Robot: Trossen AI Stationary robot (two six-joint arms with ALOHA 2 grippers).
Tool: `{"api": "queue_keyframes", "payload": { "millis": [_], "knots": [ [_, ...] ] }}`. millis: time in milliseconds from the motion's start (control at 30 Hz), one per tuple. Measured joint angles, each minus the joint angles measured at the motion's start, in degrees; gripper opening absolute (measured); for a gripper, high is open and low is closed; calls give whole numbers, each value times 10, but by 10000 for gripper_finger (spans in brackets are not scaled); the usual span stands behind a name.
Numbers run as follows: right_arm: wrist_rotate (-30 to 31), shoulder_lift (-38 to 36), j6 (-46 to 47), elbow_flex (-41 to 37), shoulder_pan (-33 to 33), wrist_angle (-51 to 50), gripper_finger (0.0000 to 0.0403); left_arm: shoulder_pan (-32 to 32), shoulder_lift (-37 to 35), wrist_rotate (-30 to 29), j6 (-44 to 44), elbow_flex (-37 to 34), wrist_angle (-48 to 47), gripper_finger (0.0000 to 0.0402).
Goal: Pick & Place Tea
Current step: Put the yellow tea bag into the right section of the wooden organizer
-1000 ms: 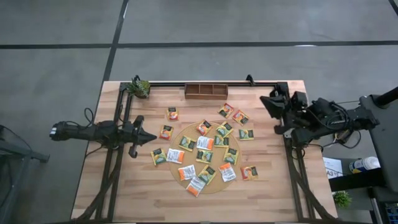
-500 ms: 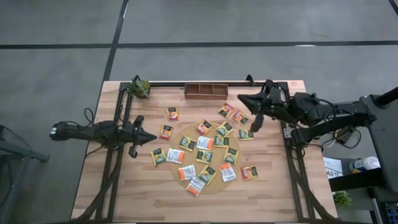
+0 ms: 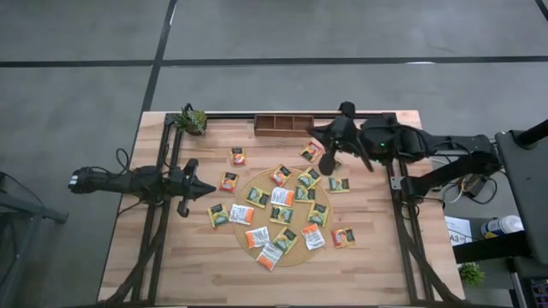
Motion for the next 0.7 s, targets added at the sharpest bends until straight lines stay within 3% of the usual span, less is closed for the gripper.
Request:
{"api": "queue_keyframes", "payload": {
  "millis": [700],
  "knots": [
    [1, 20, -22, 18, -103, 4, 9, 0, 0, 0, 0, 0, 0, 0]
  ]
}}
